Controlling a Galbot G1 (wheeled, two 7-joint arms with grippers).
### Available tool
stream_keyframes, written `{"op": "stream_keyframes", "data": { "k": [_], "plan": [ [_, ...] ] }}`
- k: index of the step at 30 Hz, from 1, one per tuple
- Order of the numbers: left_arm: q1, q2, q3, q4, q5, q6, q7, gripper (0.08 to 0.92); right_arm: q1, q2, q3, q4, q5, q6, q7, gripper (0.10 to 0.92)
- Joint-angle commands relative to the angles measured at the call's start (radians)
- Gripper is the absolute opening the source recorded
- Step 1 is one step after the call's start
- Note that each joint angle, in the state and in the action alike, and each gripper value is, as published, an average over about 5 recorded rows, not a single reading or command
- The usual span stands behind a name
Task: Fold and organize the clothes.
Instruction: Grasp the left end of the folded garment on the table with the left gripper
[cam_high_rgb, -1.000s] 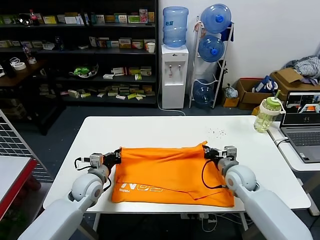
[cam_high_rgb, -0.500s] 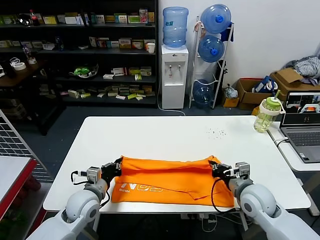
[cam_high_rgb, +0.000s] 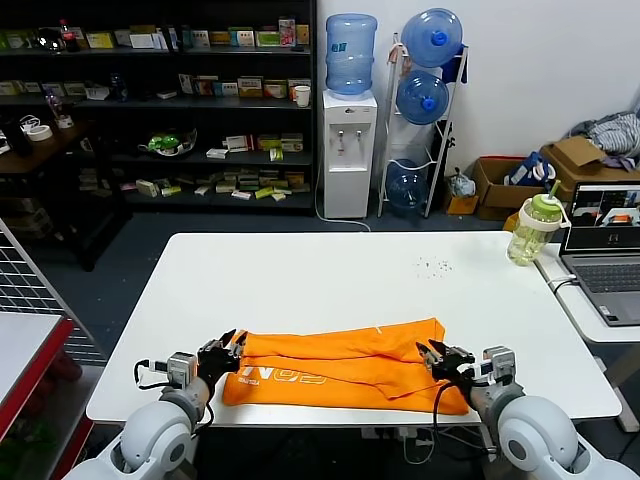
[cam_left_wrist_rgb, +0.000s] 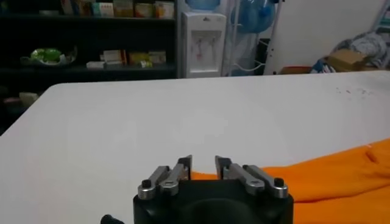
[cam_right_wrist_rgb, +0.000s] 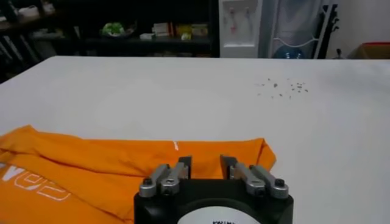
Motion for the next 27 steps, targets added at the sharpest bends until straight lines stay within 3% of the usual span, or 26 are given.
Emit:
{"op": "stream_keyframes", "data": {
  "k": [1, 9, 14, 21, 27],
  "plan": [
    [0.072, -0.009, -0.007, -0.006, 0.04, 0.001, 0.007, 0.469, -0.151, 0.008, 0.122, 0.057, -0.038, -0.001, -0.017, 0.527],
    [0.066, -0.061, -0.006, 0.088, 0.055, -0.024, 0.023, 0.694, -0.234, 0.04, 0.18, 0.071, -0.085, 0.019, -0.035, 0.759],
    [0.051, -0.08, -0.006, 0.123, 0.057, -0.048, 0.029, 0.808, -0.244, 0.05, 0.186, 0.072, -0.092, 0.021, -0.037, 0.819],
    [0.029, -0.089, 0.002, 0.168, 0.056, -0.063, 0.027, 0.82, -0.239, 0.055, 0.182, 0.072, -0.096, 0.021, -0.035, 0.823],
    [0.028, -0.088, 0.005, 0.172, 0.052, -0.079, 0.03, 0.698, -0.245, 0.056, 0.185, 0.072, -0.099, 0.022, -0.035, 0.823]
  ]
}}
